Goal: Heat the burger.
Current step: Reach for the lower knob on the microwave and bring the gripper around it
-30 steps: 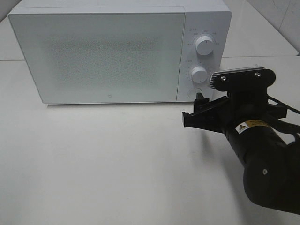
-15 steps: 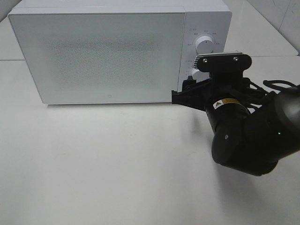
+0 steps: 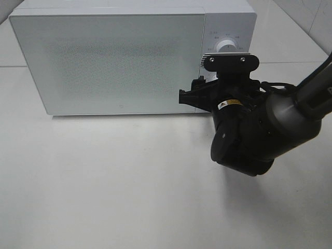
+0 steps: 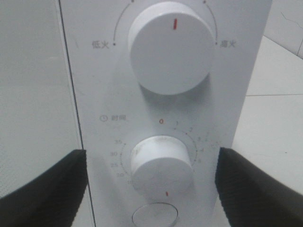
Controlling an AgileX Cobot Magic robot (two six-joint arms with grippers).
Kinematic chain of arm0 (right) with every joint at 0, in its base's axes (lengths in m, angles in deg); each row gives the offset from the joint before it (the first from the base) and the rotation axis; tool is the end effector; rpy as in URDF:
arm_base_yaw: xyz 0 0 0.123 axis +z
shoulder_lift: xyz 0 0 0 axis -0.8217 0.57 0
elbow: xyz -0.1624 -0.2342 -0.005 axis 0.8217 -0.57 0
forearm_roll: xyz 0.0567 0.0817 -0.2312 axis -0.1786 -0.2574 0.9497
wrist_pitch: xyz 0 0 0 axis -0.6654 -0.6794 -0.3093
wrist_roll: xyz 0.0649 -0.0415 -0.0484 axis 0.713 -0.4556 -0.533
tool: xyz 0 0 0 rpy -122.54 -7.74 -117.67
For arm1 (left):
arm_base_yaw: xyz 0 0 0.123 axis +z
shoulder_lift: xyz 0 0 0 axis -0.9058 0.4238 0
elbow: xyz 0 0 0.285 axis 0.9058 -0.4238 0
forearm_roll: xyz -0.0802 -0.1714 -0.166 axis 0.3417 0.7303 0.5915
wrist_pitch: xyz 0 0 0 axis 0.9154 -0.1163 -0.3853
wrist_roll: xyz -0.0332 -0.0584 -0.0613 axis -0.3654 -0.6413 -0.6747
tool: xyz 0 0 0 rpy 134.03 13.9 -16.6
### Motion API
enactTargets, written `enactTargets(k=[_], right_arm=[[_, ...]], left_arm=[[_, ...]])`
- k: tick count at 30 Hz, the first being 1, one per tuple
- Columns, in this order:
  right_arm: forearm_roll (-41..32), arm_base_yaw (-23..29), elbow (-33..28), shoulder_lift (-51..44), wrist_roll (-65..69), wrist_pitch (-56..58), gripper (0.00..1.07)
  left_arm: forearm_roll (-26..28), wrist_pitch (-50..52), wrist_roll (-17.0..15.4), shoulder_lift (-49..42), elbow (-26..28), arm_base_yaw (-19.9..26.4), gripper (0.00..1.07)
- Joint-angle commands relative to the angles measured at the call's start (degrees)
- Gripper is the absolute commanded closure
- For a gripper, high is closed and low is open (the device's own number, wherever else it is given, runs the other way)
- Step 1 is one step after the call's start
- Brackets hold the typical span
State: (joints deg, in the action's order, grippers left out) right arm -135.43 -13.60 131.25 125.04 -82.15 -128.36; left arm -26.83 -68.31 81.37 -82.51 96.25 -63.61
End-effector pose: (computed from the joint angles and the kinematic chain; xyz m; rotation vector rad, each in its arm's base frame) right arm 0.3014 0.1751 0.1314 0.0799 1.6663 -0.1498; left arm -0.0082 -0.0026 0.2818 0.0466 2.0267 0.0211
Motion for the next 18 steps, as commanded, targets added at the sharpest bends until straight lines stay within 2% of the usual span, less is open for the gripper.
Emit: enactTargets(k=[1,18], right_arm=[[-0.3,-1.0,1.8,1.2,-0.1,-10.6,0.33],[-1.4,-2.1,3.1,2.4,-0.9,-10.8,0.33]], left_arm=[[-0.1,-0.1,0.1,-0.9,-0.2,0.1,0.07],[-0.1,-0.1,0.1,-0.9,-0.2,0.1,0.07]])
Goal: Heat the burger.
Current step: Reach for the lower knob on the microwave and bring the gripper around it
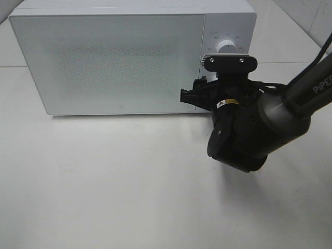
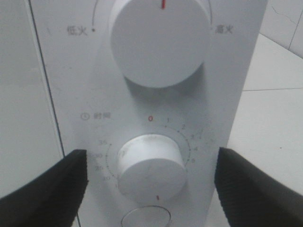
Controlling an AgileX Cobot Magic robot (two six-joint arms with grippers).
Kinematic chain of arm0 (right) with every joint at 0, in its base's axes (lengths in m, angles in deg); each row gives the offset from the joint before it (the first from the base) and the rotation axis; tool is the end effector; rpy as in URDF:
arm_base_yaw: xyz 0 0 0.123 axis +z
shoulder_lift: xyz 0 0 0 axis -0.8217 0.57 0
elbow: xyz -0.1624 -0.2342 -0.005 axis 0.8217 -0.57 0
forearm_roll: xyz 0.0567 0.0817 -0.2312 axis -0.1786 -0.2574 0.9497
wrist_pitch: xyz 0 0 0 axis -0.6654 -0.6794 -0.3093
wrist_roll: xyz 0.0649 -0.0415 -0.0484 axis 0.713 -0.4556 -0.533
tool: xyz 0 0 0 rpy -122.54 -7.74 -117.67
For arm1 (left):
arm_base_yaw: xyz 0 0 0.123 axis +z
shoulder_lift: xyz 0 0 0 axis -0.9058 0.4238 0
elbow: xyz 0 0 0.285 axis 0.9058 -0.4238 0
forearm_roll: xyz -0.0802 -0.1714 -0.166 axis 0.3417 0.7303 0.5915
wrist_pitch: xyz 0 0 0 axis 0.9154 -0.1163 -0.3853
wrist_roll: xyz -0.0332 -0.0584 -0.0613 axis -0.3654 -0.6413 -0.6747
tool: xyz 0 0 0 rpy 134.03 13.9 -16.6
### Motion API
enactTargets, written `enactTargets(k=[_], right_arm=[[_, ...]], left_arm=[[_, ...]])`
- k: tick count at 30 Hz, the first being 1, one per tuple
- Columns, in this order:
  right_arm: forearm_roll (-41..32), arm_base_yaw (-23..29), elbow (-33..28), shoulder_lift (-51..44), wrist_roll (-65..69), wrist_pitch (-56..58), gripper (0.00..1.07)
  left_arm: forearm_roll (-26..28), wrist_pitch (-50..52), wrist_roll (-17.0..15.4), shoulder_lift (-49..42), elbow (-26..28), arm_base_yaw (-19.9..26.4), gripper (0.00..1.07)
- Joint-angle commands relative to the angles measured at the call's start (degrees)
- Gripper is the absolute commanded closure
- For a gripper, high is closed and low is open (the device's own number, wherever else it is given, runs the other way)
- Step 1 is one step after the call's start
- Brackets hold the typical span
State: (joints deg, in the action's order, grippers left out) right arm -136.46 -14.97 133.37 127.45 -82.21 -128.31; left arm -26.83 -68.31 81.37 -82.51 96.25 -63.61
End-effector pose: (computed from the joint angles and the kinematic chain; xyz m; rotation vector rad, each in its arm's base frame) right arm 0.3118 0.1720 0.1229 0.1137 1.6751 -0.1795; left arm -0.0082 -0.0026 0.2818 0.0466 2.0267 0.0211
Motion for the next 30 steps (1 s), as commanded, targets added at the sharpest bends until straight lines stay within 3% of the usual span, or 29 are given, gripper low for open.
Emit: enactTargets(k=[1,19,27,28,30], right_arm=[[-0.5,-0.9,1.8,0.4,-1.2,-10.8,0.33],[-0.3,-0.9,2.8,0.7,-2.9,-10.9,0.35],[-0.3,-0.9,2.8,0.7,-2.9,-10.8,0.46],[-0.3,-0.9,2.8,0.7,-2.9,-10.7,0.55],[-0.3,-0.9,2.8,0.7,-2.9,-10.7,0.59]], left_arm=[[-0.1,-0.1,0.1,-0.9,-0.2,0.1,0.07],[-0.1,-0.1,0.1,-0.9,-0.2,0.1,0.07],[-0.1,-0.1,0.1,-0.9,-0.2,0.1,0.07],[-0.1,-0.1,0.1,-0.9,-0.2,0.1,0.07],[-0.1,-0.1,0.1,-0.9,-0.2,0.1,0.07]])
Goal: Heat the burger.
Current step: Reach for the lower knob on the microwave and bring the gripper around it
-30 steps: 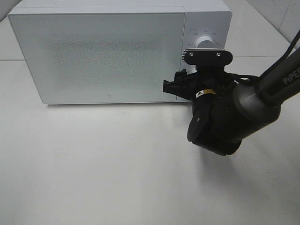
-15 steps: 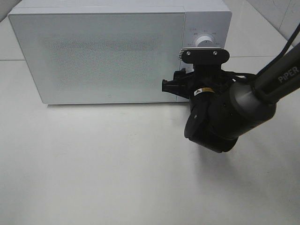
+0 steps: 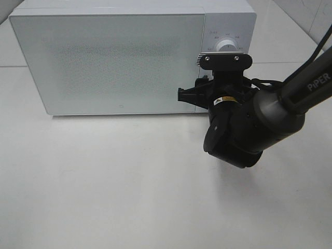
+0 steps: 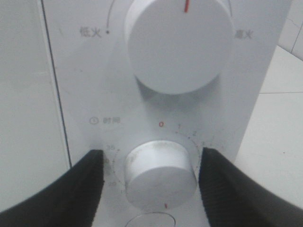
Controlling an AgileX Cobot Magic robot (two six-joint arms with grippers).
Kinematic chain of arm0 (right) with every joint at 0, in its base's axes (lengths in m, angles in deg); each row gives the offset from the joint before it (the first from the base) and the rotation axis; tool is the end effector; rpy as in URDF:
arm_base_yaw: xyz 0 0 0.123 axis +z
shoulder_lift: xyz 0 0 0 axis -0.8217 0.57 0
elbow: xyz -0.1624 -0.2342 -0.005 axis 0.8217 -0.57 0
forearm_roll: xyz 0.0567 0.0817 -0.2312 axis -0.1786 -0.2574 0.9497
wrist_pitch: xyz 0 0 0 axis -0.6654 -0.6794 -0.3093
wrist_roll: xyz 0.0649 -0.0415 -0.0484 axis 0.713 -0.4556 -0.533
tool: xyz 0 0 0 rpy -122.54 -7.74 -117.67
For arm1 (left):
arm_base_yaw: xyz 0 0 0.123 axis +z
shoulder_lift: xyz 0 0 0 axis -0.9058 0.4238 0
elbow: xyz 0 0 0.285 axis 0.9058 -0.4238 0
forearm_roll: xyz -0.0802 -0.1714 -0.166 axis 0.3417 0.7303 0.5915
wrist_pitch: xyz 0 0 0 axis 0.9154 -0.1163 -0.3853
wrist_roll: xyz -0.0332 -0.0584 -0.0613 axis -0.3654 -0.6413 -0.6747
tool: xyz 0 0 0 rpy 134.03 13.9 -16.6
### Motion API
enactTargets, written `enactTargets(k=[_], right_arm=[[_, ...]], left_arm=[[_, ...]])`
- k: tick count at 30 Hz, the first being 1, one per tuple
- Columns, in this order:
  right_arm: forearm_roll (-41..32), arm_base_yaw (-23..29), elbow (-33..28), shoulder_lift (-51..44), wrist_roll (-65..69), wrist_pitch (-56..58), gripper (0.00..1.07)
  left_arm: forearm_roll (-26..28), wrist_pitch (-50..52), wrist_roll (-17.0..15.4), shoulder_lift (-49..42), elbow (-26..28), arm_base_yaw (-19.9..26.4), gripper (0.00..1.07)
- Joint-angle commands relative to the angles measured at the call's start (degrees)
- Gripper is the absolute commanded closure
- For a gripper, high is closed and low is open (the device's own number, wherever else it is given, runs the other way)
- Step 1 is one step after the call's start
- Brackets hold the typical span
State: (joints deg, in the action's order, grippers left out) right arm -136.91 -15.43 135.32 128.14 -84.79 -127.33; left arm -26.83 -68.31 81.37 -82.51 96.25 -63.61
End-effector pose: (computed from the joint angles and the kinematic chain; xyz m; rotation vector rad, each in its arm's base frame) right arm 0.3189 0.1744 0.1232 0.0989 1.6817 -0.2033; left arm -0.0082 -0.0026 0.2818 0.0466 2.0267 0.0211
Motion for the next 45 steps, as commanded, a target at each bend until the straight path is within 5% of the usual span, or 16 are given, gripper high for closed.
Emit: enactTargets(k=[1,7,29,45], right_arm=[[0.1,-0.5,0.8,0.1,-0.3,-11.6,0.71],[0.1,-0.5,0.8,0.1,-0.3,-11.4,1.06],[1.3,-0.5,0.8,0.1,2.9,-10.8,1.07],[7.2,-0.5,0.7,0.1,27.1,-8.0,1.07]], left_arm=[[-0.1,-0.1,0.1,-0.9,-0.2,0.1,0.07],[-0.1,-0.1,0.1,-0.9,-0.2,0.1,0.07],[-0.1,-0.1,0.1,-0.9,-0.2,0.1,0.07],[-0.1,-0.1,0.1,-0.9,-0.2,0.1,0.07]])
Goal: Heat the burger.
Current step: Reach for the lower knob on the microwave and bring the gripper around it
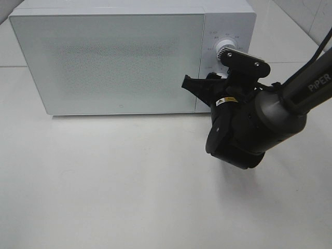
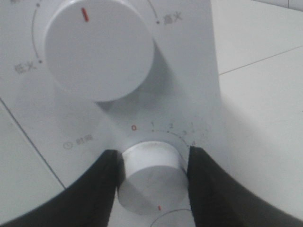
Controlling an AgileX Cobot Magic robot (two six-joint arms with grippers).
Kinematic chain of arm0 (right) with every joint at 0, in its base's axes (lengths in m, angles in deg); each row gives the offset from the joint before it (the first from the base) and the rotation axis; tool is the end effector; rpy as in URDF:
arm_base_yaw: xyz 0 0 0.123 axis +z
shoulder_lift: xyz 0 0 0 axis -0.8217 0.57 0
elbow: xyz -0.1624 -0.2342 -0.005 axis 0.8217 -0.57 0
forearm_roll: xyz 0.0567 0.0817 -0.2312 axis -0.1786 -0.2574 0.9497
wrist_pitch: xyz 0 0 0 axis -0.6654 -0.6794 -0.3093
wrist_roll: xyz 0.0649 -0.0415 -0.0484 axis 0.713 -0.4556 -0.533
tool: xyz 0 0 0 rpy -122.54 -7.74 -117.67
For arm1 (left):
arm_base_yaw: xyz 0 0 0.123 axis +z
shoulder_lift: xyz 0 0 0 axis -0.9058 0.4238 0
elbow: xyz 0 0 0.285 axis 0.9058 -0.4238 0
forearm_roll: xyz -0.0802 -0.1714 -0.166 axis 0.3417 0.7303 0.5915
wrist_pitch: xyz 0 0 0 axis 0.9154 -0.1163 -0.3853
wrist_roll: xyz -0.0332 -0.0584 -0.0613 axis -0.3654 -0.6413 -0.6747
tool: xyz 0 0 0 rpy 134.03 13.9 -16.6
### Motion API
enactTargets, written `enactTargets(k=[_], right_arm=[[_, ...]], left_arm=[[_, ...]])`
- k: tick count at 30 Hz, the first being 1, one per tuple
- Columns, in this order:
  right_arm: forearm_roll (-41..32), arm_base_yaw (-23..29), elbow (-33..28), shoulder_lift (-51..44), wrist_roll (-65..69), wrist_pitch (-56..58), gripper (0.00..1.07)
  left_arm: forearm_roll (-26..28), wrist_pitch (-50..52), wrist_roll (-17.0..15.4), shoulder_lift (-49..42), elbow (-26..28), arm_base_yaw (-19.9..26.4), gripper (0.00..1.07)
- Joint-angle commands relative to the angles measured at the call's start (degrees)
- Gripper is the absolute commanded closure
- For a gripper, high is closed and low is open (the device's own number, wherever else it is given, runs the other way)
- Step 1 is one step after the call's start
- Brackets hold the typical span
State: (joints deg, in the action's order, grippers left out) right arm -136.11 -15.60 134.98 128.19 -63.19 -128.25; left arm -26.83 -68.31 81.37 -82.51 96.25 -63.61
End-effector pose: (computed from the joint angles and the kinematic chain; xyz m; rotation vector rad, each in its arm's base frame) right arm 0.3187 0.1732 0.1236 0.3974 1.6177 0.0758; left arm -0.0082 -0.0026 0.2818 0.0466 2.0267 0.0211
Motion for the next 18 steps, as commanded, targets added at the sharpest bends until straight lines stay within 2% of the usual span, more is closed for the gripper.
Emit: enactTargets(k=[1,8,18], right_arm=[[6.4,-0.3,1.1,0.0,5.5,-7.0,1.07],[9.7,-0.3,1.0,0.0,16.0,-7.1,1.07],[14.2,-0.3,1.0,0.0,23.0,-7.2,1.07]], left_arm=[[-0.1,-0.1,0.1,-0.9,-0.2,0.1,0.07],[-0.1,-0.1,0.1,-0.9,-0.2,0.1,0.07],[-0.1,-0.1,0.1,-0.9,-0.2,0.1,0.07]])
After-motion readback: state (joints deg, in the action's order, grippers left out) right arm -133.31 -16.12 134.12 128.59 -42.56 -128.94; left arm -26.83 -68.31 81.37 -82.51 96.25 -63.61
